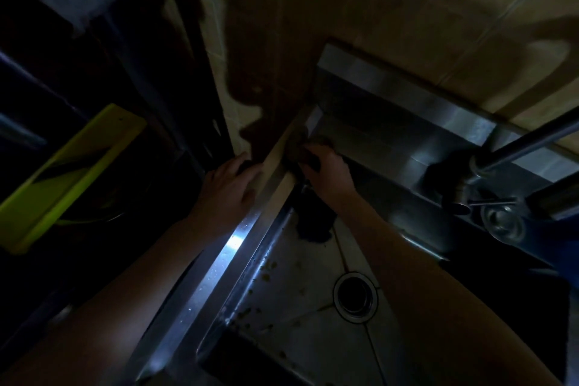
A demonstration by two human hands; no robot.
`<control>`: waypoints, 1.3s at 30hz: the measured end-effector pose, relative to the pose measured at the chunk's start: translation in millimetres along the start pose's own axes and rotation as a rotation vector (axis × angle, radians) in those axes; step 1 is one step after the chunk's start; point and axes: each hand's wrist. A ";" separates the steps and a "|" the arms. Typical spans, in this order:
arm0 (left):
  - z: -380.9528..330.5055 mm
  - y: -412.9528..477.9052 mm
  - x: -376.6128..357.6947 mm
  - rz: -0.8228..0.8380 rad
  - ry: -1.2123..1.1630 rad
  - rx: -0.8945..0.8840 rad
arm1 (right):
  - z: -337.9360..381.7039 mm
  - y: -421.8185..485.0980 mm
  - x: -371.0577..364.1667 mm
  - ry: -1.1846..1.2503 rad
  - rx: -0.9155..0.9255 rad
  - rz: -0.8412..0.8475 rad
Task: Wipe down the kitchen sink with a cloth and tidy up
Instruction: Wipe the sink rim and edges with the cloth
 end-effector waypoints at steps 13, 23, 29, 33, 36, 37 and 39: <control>10.6 -43.5 -1.7 0.018 -0.005 0.050 | -5.9 -45.9 -35.9 0.005 0.199 0.096; 24.1 -83.0 -15.0 -0.014 -0.008 0.062 | -3.0 -38.7 -41.0 0.297 0.018 -0.101; 20.6 -88.7 -14.9 0.073 -0.034 0.092 | 18.4 -117.1 -100.0 0.361 0.157 0.043; 18.0 -90.4 -19.2 0.101 -0.045 0.094 | 25.9 -157.3 -133.4 0.475 0.130 0.063; 18.6 -93.0 -22.1 0.089 -0.063 0.081 | 31.0 -165.9 -148.5 0.764 -0.045 -0.090; 19.3 -93.6 -22.8 0.084 -0.064 0.069 | 32.5 -163.8 -149.8 0.877 -0.096 -0.126; 20.8 -93.0 -23.1 0.078 -0.074 0.038 | 34.3 -152.9 -150.4 0.992 -0.176 -0.187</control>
Point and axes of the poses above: each hand's wrist, its own y-axis towards the middle knuckle, its own x-axis out of the back of the hand, z = x × y, and after that the axes turned 9 degrees about z, right-handed
